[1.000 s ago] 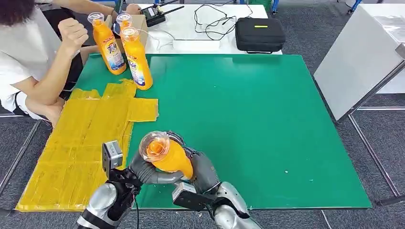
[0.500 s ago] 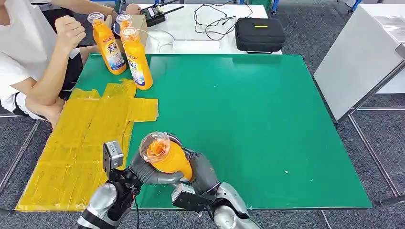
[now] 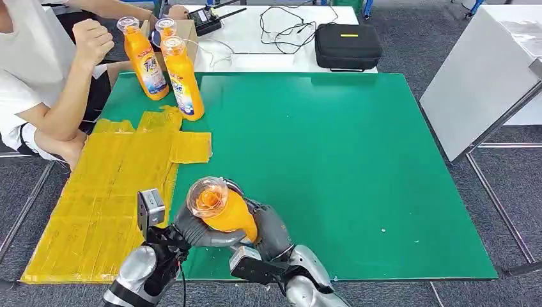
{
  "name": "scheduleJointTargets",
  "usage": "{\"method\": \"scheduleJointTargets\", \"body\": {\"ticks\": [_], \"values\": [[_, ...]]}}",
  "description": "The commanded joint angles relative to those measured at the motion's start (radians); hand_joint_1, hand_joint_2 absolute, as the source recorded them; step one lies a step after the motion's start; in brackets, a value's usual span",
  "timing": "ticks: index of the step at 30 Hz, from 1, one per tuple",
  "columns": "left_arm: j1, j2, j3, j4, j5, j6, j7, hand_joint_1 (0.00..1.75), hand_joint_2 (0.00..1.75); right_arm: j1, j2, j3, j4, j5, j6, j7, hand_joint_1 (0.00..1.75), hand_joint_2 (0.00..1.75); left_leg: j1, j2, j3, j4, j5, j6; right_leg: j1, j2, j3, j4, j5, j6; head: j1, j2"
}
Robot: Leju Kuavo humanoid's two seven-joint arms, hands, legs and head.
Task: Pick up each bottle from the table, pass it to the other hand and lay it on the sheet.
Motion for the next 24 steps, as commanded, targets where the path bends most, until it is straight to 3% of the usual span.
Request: {"method": "scheduleJointTargets", "body": {"ticks": [1, 2, 3, 4, 5, 6, 7, 8, 9, 13, 16, 20, 24], "values": [[-0.062, 0.005, 0.007, 0.023, -0.041, 0.060, 0.010, 1.75, 1.75, 0.048, -0.034, -0.014, -0.019, -0.030, -0.013, -0.008, 1.75, 1.75, 0.000, 0.000, 0.005, 0.000, -0.002, -0.001, 0.001, -0.003, 0.006, -0.001, -0.002, 0.000, 0.000, 0.000], [-0.067, 0.008, 0.015, 0.017, -0.042, 0.067, 0.009, 1.75, 1.75, 0.059, -0.038, -0.025, -0.043, -0.035, -0.017, -0.012, 1.75, 1.75, 0.000, -0.001, 0.002, 0.000, -0.001, -0.001, 0.000, -0.003, 0.004, -0.001, -0.002, 0.000, 0.000, 0.000], [-0.067, 0.009, 0.041, -0.002, -0.134, 0.175, -0.008, 1.75, 1.75, 0.085, -0.044, -0.054, -0.089, -0.054, -0.035, -0.029, 1.75, 1.75, 0.000, -0.002, 0.003, 0.000, -0.001, -0.001, 0.000, -0.004, 0.004, 0.000, -0.002, 0.000, 0.000, 0.000], [-0.058, 0.006, 0.060, -0.026, -0.226, 0.272, -0.025, 1.75, 1.75, 0.111, -0.051, -0.078, -0.137, -0.073, -0.034, -0.033, 1.19, 1.75, 0.001, -0.002, 0.003, 0.001, -0.001, -0.001, 0.001, -0.005, 0.004, 0.000, -0.003, 0.000, 0.000, 0.000], [-0.080, 0.020, 0.132, -0.022, -0.478, 0.523, 0.132, 1.75, 1.75, 0.222, -0.017, -0.238, -0.326, -0.324, -0.125, -0.235, 0.00, 1.75, 0.000, -0.002, 0.004, 0.001, -0.002, -0.001, 0.001, -0.005, 0.006, 0.000, -0.003, 0.000, 0.000, 0.000], [-0.122, 0.109, 0.148, -0.062, -0.980, 0.739, 0.230, 1.75, 1.75, 0.276, -0.081, -0.297, -0.527, -0.347, -0.040, -0.099, 0.00, 1.75, 0.000, -0.002, 0.001, 0.001, -0.001, -0.001, 0.000, -0.004, 0.002, 0.000, -0.002, 0.000, 0.000, 0.000], [-0.139, 0.126, 0.178, -0.059, -1.190, 0.708, 0.227, 1.75, 1.75, 0.299, -0.088, -0.343, -0.603, -0.345, 0.006, -0.045, 0.00, 1.75, 0.000, -0.004, 0.001, 0.002, -0.002, -0.001, 0.001, -0.006, 0.002, 0.002, -0.004, 0.000, 0.000, 0.000], [-0.144, 0.119, 0.212, -0.045, -1.204, 0.689, 0.212, 1.75, 1.75, 0.309, -0.073, -0.379, -0.627, -0.346, 0.051, -0.028, 0.00, 0.00, 0.000, -0.007, -0.001, 0.005, -0.002, -0.002, 0.001, -0.010, 0.001, 0.005, -0.006, -0.001, 0.000, 0.000], [-0.159, 0.121, 0.226, -0.005, -1.279, 0.668, 0.240, 1.75, 1.75, 0.307, -0.055, -0.402, -0.623, -0.367, 0.078, -0.032, 0.00, 1.75, 0.001, -0.006, -0.001, 0.005, -0.003, -0.002, 0.001, -0.009, 0.002, 0.005, -0.006, -0.001, 0.001, 0.000], [-0.192, 0.122, 0.225, 0.114, -1.346, 0.658, 0.269, 1.75, 1.75, 0.292, -0.028, -0.409, -0.588, -0.384, 0.079, -0.061, 0.00, 1.75, 0.001, 0.004, 0.001, 0.000, -0.003, -0.003, 0.001, 0.003, 0.000, 0.000, 0.001, -0.003, -0.002, 0.000], [-0.201, 0.121, 0.208, 0.144, -1.372, 0.652, 0.291, 1.75, 1.75, 0.293, -0.029, -0.403, -0.597, -0.397, 0.078, -0.074, 0.00, 1.75, 0.001, -0.004, 0.003, 0.000, 0.000, -0.002, 0.000, -0.003, 0.004, 0.000, -0.002, -0.003, 0.000, 0.000], [-0.197, 0.120, 0.195, 0.148, -1.387, 0.646, 0.311, 1.75, 1.75, 0.292, -0.030, -0.402, -0.604, -0.397, 0.070, -0.075, 0.00, 1.75, 0.001, 0.003, 0.001, 0.001, -0.001, -0.003, 0.001, 0.000, 0.000, 0.001, 0.000, -0.005, 0.000, 0.000], [-0.220, 0.130, 0.171, 0.193, -1.434, 0.617, 0.336, 1.75, 1.75, 0.281, -0.030, -0.395, -0.604, -0.387, 0.056, -0.088, 0.00, 1.75, 0.000, 0.001, 0.000, 0.000, 0.001, -0.003, 0.000, -0.002, -0.001, 0.000, 0.000, -0.004, 0.000, 0.000]]}}
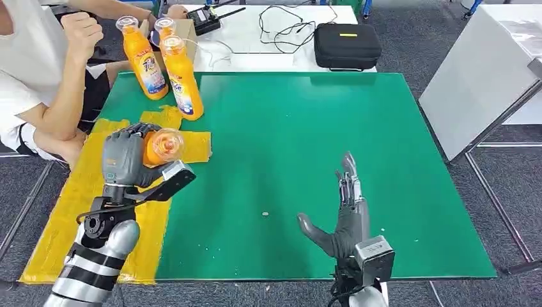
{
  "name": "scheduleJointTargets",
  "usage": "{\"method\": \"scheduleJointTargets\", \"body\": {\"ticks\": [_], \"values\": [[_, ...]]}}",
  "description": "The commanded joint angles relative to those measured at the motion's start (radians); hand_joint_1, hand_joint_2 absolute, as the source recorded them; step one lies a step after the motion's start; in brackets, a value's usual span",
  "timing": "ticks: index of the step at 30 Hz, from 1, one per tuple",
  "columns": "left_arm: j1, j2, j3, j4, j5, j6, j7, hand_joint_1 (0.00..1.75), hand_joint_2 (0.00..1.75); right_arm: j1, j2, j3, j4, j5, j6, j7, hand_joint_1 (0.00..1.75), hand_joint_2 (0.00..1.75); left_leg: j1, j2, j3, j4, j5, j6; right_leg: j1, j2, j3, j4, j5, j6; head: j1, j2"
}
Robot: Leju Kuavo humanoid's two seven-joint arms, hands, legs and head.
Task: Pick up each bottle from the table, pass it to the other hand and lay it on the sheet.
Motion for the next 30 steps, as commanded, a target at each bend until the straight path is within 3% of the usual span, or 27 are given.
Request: {"method": "scheduleJointTargets", "body": {"ticks": [1, 9, 20, 30], "values": [[-0.088, 0.026, -0.038, 0.162, -0.048, -0.057, 0.038, 1.75, 1.75, -0.013, -0.003, -0.027, -0.023, 0.009, -0.020, -0.016, 0.00, 1.75, 0.000, 0.000, 0.003, 0.000, -0.001, -0.001, 0.000, -0.002, 0.004, 0.000, -0.002, 0.000, 0.000, 0.000], [-0.232, -0.004, -0.119, 0.491, -0.153, -0.184, 0.122, 1.75, 1.75, -0.067, 0.001, -0.002, -0.002, 0.032, -0.019, -0.017, 0.00, 1.75, 0.000, 0.000, 0.005, 0.000, -0.001, -0.001, 0.000, -0.003, 0.006, -0.001, -0.002, 0.000, 0.000, 0.000], [-0.257, -0.018, -0.149, 0.622, -0.183, -0.174, 0.134, 1.75, 1.75, -0.085, -0.002, 0.010, 0.016, 0.040, -0.022, -0.017, 0.00, 1.75, 0.000, 0.001, 0.006, 0.000, -0.002, -0.001, 0.000, -0.002, 0.008, 0.000, -0.003, 0.000, 0.000, 0.000], [-0.294, -0.031, -0.257, 0.833, -0.375, -0.111, 0.168, 1.75, 1.75, -0.122, -0.007, 0.032, 0.055, 0.030, 0.000, -0.017, 0.00, 1.75, 0.000, 0.003, 0.005, -0.001, 0.000, -0.001, 0.000, 0.000, 0.005, -0.001, -0.001, 0.000, 0.000, 0.000]]}}
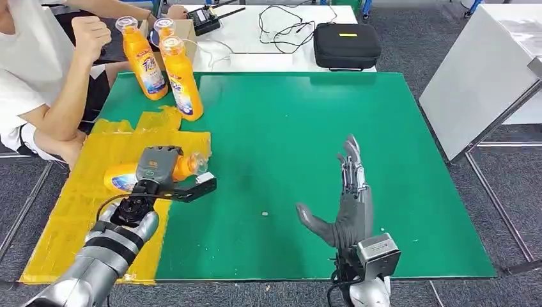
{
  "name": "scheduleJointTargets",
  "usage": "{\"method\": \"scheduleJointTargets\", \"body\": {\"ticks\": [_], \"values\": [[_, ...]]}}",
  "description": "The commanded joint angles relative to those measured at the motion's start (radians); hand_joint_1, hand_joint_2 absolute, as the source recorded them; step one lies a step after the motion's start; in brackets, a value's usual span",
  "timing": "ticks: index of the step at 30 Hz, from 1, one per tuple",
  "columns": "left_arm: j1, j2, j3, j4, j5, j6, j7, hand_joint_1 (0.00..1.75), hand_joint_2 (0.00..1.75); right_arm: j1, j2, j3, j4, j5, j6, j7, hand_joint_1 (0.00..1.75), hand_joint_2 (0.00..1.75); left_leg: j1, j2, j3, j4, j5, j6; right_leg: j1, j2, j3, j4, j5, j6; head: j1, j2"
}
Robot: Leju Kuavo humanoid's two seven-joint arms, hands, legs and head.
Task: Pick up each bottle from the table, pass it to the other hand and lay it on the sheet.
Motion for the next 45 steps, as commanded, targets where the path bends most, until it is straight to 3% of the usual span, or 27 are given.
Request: {"method": "scheduleJointTargets", "body": {"ticks": [1, 4, 5, 6, 14, 31, 37, 40, 43, 45], "values": [[-0.069, -0.017, -0.125, 0.264, -0.106, 0.035, 0.021, 1.75, 1.75, -0.056, -0.015, 0.027, 0.083, -0.009, 0.009, 0.003, 0.00, 1.75, 0.000, 0.002, 0.006, -0.001, -0.002, -0.001, 0.000, 0.000, 0.007, -0.001, -0.002, 0.000, 0.000, 0.000], [-0.058, -0.027, -0.118, 0.291, -0.104, 0.056, 0.025, 1.68, 1.75, -0.060, -0.016, 0.032, 0.087, -0.009, 0.010, 0.003, 0.00, 1.75, 0.000, 0.003, 0.007, -0.001, -0.002, -0.001, 0.000, 0.001, 0.007, -0.001, -0.002, 0.000, 0.000, 0.000], [-0.053, -0.038, -0.101, 0.305, -0.084, 0.085, 0.012, 0.14, 1.75, -0.061, -0.018, 0.034, 0.087, -0.008, 0.008, 0.003, 0.00, 1.75, 0.000, 0.003, 0.008, -0.001, -0.003, -0.001, 0.000, 0.000, 0.008, -0.001, -0.003, 0.000, 0.000, 0.000], [-0.049, -0.045, -0.089, 0.315, -0.068, 0.099, -0.008, 0.00, 1.75, -0.060, -0.021, 0.036, 0.087, -0.008, 0.005, 0.003, 0.00, 1.75, 0.000, 0.003, 0.005, -0.001, -0.002, -0.001, 0.000, 0.001, 0.005, -0.001, -0.001, 0.000, 0.000, 0.000], [-0.027, -0.068, -0.061, 0.306, 0.000, 0.084, -0.074, 0.00, 1.75, -0.057, -0.022, 0.037, 0.085, -0.005, -0.001, 0.004, 0.00, 1.75, 0.000, 0.000, 0.004, 0.000, -0.001, 0.000, 0.000, 0.001, 0.005, -0.001, -0.001, 0.000, 0.000, 0.000], [0.017, -0.068, -0.088, 0.205, -0.019, 0.170, -0.056, 0.00, 1.75, -0.049, -0.022, 0.043, 0.091, -0.004, -0.003, 0.008, 0.00, 1.75, 0.000, 0.000, 0.007, -0.001, -0.002, 0.000, 0.000, 0.000, 0.008, -0.001, -0.002, 0.000, 0.000, 0.000], [0.139, -0.068, -0.051, -0.082, 0.026, 0.387, -0.138, 0.00, 1.75, -0.037, -0.029, 0.054, 0.111, -0.010, -0.011, 0.004, 0.00, 1.75, 0.000, 0.001, 0.005, 0.000, -0.002, 0.000, 0.000, 0.000, 0.006, -0.001, -0.002, 0.001, 0.000, 0.000], [0.255, -0.074, 0.015, -0.399, -0.055, 0.387, -0.153, 0.00, 1.75, -0.018, -0.038, 0.058, 0.104, -0.013, -0.027, -0.007, 0.00, 1.75, 0.000, 0.001, 0.004, 0.001, -0.003, 0.000, 0.000, 0.000, 0.005, 0.000, -0.003, 0.001, 0.000, 0.000], [0.306, -0.083, 0.045, -0.587, -0.064, 0.387, -0.174, 0.00, 1.75, -0.001, -0.044, 0.054, 0.092, -0.014, -0.041, -0.013, 0.00, 1.75, 0.000, 0.001, 0.003, 0.002, -0.003, 0.000, 0.000, 0.001, 0.005, 0.000, -0.003, 0.001, 0.000, 0.000], [0.342, -0.130, 0.100, -0.636, 0.098, 0.387, -0.334, 0.00, 1.75, 0.011, -0.046, 0.051, 0.084, -0.014, -0.051, -0.015, 0.00, 1.75, 0.000, 0.000, 0.000, 0.001, -0.002, 0.000, 0.001, 0.000, 0.001, 0.000, -0.002, 0.001, 0.000, 0.000]]}}
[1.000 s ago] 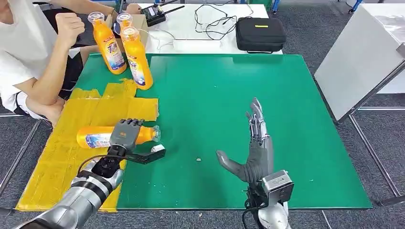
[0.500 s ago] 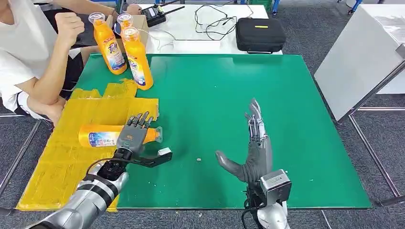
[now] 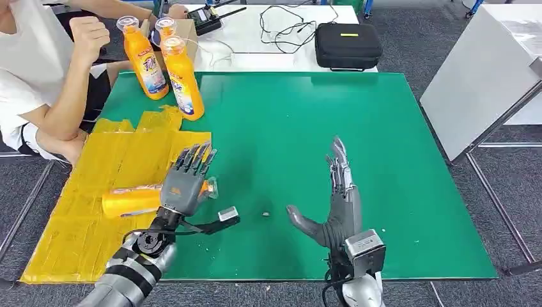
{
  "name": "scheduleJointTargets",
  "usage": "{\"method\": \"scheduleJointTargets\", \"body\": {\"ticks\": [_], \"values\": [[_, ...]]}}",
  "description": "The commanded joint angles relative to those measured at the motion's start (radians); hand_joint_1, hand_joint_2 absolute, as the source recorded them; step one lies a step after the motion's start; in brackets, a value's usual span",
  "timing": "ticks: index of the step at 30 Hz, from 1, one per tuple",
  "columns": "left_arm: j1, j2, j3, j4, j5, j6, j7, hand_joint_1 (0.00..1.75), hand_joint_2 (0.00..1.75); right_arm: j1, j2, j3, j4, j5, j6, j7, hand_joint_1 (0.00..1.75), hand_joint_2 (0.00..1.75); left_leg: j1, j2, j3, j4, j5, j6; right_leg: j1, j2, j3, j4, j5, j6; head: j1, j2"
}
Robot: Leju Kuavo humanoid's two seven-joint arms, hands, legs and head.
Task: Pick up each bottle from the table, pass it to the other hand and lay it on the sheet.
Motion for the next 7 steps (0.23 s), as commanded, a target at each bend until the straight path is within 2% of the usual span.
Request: {"method": "scheduleJointTargets", "body": {"ticks": [1, 4, 7], "values": [[0.178, -0.103, 0.200, -0.525, 0.158, -0.003, -0.298, 0.00, 1.75, 0.027, -0.037, 0.011, 0.025, -0.005, -0.035, -0.011, 0.00, 1.75, 0.001, 0.003, 0.002, 0.002, -0.003, -0.001, 0.001, 0.001, 0.003, 0.000, -0.002, 0.000, 0.000, 0.000], [0.225, -0.171, 0.264, -0.621, 0.202, -0.003, -0.449, 0.00, 1.75, 0.036, -0.041, 0.008, 0.025, -0.004, -0.046, -0.012, 0.00, 1.75, 0.000, 0.003, 0.002, 0.002, -0.003, -0.001, 0.000, 0.001, 0.003, 0.000, -0.002, 0.000, 0.000, 0.000], [0.225, -0.171, 0.264, -0.621, 0.202, -0.003, -0.449, 0.00, 1.75, 0.036, -0.041, 0.008, 0.025, -0.004, -0.046, -0.012, 0.00, 1.75, 0.000, 0.004, 0.003, 0.001, -0.004, -0.001, 0.000, 0.002, 0.003, 0.000, -0.002, 0.000, -0.001, 0.000]]}}
